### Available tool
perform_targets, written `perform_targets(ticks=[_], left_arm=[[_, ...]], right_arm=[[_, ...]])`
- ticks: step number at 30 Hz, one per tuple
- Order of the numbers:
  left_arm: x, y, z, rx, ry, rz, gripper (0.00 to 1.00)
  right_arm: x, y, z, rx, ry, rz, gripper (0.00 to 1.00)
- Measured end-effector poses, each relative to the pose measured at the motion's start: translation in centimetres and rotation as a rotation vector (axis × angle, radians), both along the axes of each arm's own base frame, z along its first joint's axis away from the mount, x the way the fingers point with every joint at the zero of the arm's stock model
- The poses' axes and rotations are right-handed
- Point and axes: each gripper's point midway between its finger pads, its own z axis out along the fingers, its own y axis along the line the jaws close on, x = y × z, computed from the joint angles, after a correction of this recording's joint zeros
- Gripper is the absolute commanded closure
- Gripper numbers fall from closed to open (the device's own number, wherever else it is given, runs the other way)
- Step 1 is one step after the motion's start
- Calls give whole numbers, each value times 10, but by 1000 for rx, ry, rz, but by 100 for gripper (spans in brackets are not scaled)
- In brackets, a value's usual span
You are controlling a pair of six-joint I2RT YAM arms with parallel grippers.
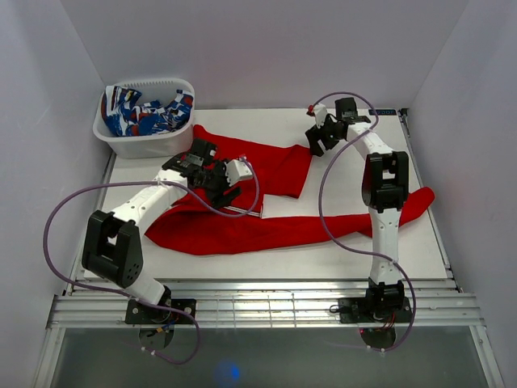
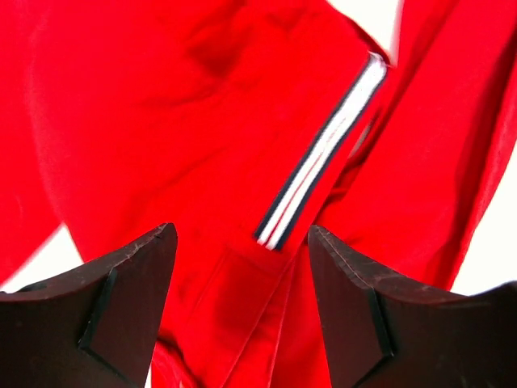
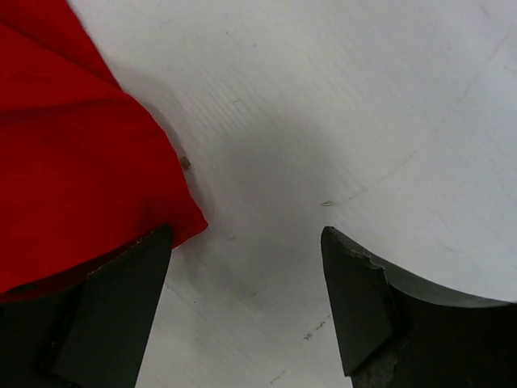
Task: Fold and stack the trousers
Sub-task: Flatten the trousers out
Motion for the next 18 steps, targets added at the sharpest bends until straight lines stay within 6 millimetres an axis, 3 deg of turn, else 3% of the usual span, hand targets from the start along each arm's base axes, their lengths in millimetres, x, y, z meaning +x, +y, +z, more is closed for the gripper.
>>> perform_targets(ticks=[5,11,14,15,17,18], left_arm=[[-5,-10,-11,75,-42,-122,23],[-3,13,-26,227,-75,-169,24],[-4,29,-36,318,-84,-189,24],[-6,33,-39,340,-83,-196,24],[-8,40,-45,379,-83,-205,27],[-7,44,-48,396,-92,-207,29]], right_arm=[[-14,8,-21,7,69,14,22],[-35,39,-25,24,83,99,32],[-39,48,-24,33,85,121,46],[-39,49,-24,36,86,125,59],[-42,52,-24,52,97,135,72],[-45,54,-24,62,111,139,87]])
